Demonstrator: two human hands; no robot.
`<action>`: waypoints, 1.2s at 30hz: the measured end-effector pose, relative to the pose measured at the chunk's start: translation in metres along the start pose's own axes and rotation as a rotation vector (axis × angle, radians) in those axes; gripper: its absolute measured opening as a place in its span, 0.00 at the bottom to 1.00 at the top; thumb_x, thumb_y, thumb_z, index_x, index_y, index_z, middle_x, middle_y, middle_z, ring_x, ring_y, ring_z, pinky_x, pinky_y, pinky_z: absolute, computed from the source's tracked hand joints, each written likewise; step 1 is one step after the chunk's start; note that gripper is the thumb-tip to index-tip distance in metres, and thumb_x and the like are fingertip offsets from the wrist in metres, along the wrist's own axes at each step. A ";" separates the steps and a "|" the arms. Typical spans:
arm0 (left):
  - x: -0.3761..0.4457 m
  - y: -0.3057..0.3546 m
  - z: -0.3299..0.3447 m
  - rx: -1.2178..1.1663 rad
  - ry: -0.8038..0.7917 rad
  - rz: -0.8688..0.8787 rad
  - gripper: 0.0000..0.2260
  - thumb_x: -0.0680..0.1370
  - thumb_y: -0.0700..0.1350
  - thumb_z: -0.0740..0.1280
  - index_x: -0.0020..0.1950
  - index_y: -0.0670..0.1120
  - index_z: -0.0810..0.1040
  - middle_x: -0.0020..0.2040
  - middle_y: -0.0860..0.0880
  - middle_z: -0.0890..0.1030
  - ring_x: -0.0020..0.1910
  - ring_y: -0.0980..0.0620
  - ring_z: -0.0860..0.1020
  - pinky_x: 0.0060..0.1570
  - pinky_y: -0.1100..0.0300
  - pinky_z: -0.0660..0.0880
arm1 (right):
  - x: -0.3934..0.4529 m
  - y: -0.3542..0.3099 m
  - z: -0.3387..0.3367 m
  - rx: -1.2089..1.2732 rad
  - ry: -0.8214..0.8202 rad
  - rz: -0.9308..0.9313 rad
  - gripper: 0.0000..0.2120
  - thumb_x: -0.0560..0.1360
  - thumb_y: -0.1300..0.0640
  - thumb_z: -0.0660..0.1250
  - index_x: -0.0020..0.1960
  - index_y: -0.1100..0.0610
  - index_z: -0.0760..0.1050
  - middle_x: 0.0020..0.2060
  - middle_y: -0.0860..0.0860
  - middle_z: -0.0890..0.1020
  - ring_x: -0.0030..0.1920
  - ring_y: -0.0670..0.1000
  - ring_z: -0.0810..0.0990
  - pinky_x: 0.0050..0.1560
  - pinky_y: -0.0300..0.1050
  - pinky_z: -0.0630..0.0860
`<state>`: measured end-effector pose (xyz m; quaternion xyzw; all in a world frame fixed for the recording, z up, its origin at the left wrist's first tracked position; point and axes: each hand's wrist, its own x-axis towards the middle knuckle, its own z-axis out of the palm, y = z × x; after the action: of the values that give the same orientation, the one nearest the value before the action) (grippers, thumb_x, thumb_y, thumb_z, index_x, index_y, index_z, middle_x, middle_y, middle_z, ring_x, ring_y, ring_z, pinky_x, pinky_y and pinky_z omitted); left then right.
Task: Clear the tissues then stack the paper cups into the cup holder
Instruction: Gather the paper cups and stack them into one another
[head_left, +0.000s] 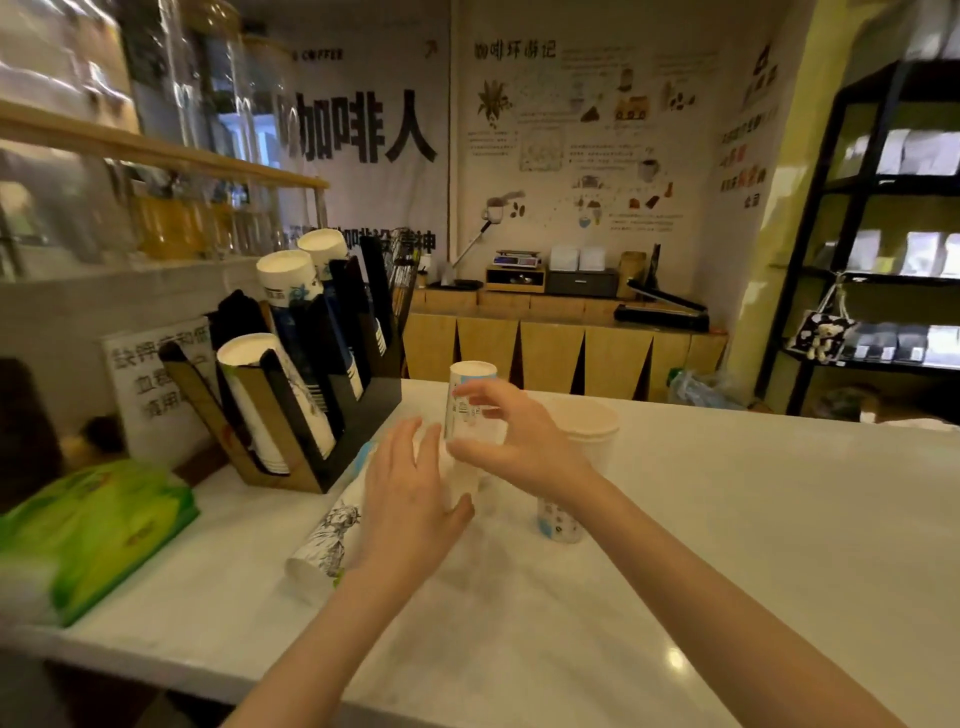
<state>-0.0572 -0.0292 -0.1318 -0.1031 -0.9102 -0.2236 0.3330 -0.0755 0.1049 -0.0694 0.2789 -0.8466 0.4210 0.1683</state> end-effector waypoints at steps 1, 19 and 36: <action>-0.001 -0.010 -0.004 0.087 -0.021 -0.051 0.37 0.69 0.58 0.67 0.71 0.48 0.53 0.74 0.45 0.56 0.73 0.47 0.49 0.71 0.52 0.49 | 0.004 0.005 0.010 -0.036 -0.061 0.028 0.26 0.67 0.50 0.71 0.63 0.47 0.67 0.63 0.47 0.71 0.62 0.46 0.69 0.57 0.37 0.67; -0.006 -0.044 -0.019 0.311 -0.347 -0.236 0.36 0.68 0.56 0.67 0.69 0.47 0.53 0.60 0.44 0.71 0.58 0.44 0.69 0.53 0.52 0.71 | 0.004 0.056 0.058 -0.565 -0.103 0.051 0.44 0.61 0.49 0.74 0.70 0.53 0.55 0.67 0.54 0.67 0.65 0.57 0.63 0.64 0.54 0.66; 0.031 -0.048 -0.023 0.152 -0.432 -0.298 0.40 0.62 0.56 0.74 0.66 0.48 0.56 0.60 0.45 0.73 0.57 0.43 0.74 0.50 0.49 0.74 | 0.019 -0.053 -0.107 -0.011 0.405 0.015 0.28 0.65 0.44 0.68 0.64 0.49 0.70 0.55 0.48 0.73 0.53 0.50 0.73 0.50 0.47 0.75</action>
<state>-0.0838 -0.0808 -0.1120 0.0118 -0.9794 -0.1741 0.1012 -0.0529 0.1593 0.0364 0.1814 -0.7998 0.4651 0.3333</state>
